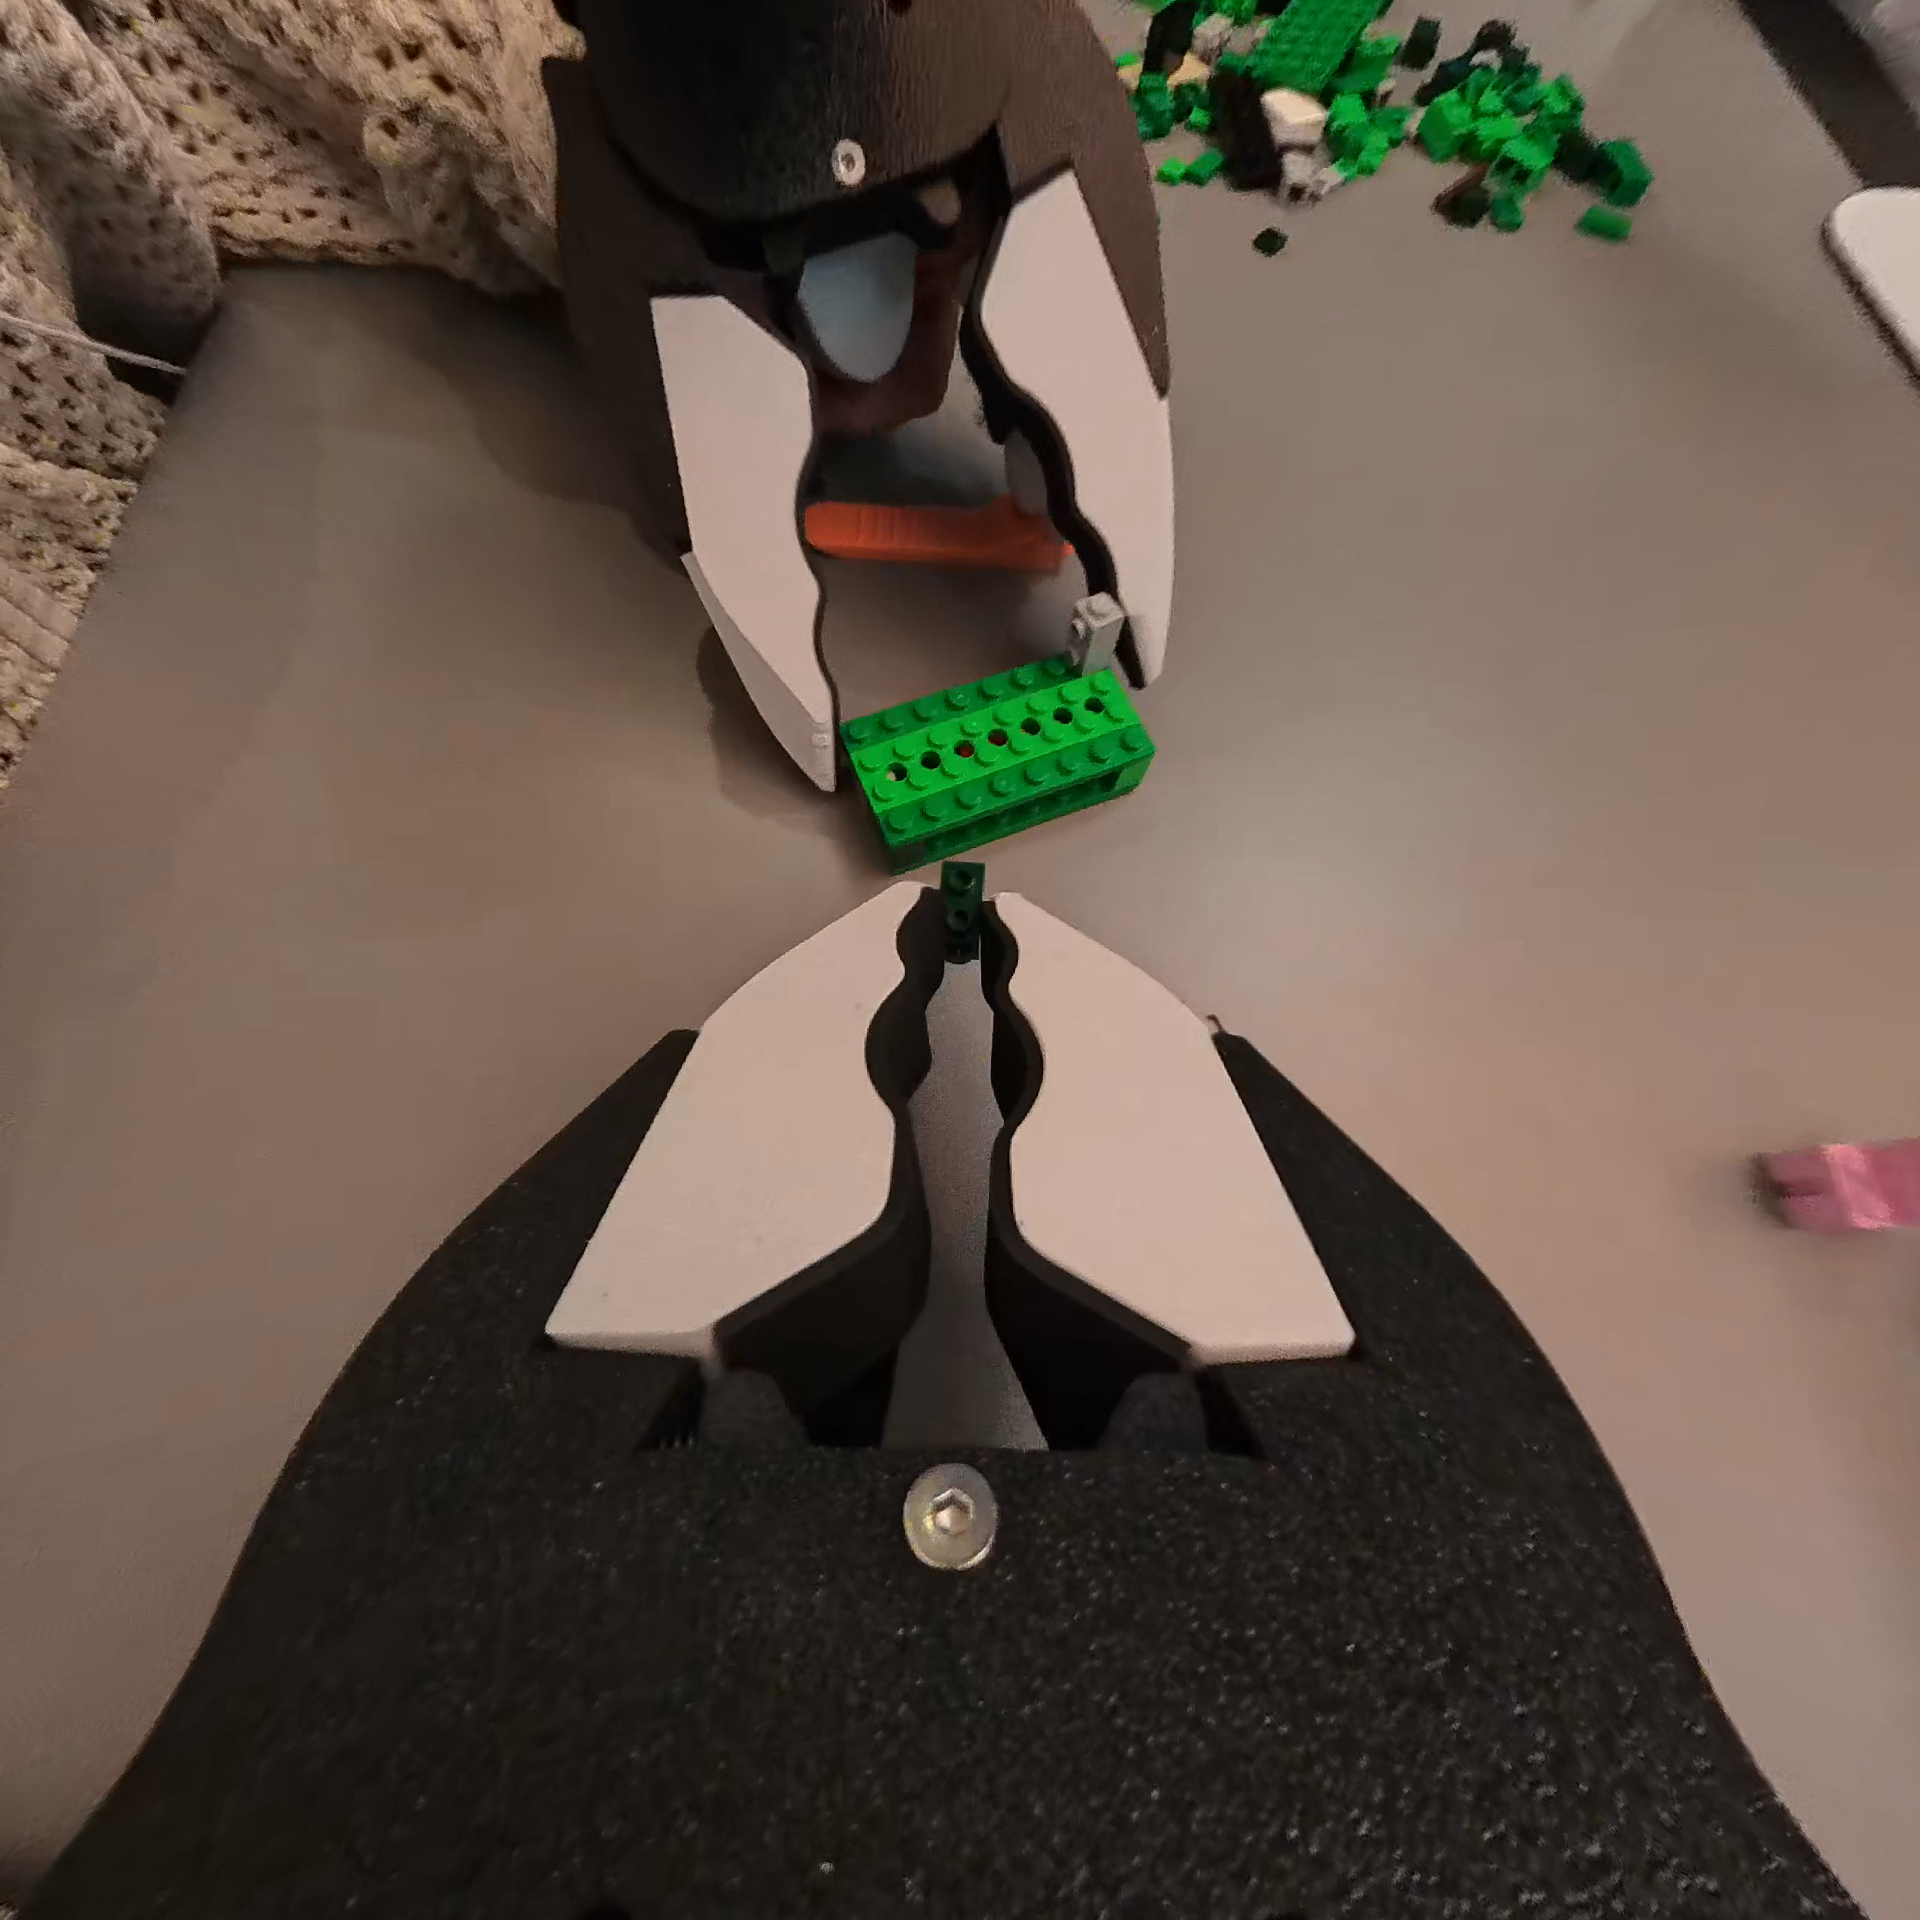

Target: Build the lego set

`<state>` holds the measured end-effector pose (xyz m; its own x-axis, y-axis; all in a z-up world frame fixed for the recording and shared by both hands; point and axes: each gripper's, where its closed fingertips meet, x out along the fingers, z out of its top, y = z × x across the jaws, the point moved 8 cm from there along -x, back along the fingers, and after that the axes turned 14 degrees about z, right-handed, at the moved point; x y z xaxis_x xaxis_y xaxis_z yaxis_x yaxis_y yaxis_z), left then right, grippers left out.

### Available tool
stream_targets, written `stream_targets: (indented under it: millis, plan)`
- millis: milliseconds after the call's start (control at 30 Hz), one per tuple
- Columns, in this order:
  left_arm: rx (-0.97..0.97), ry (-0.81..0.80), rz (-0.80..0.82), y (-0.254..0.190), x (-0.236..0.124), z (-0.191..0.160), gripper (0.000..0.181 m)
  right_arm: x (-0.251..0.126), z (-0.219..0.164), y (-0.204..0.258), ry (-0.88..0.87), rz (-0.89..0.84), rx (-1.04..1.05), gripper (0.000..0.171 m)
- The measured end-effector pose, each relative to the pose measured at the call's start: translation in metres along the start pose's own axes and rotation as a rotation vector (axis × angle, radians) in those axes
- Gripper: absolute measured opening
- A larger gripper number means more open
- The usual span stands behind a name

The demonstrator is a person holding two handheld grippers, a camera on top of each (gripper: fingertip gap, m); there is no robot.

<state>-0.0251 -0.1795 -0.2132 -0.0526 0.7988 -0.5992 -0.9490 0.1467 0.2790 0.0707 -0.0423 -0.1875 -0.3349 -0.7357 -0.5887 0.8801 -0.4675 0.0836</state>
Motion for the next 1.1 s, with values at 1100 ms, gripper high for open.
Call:
stream_targets:
  millis: [1100]
  plan:
    - [0.542,0.461,-0.313,0.041,-0.017,0.054,0.119,-0.022,-0.021,0.003,-0.057,-0.153,0.073,0.006]
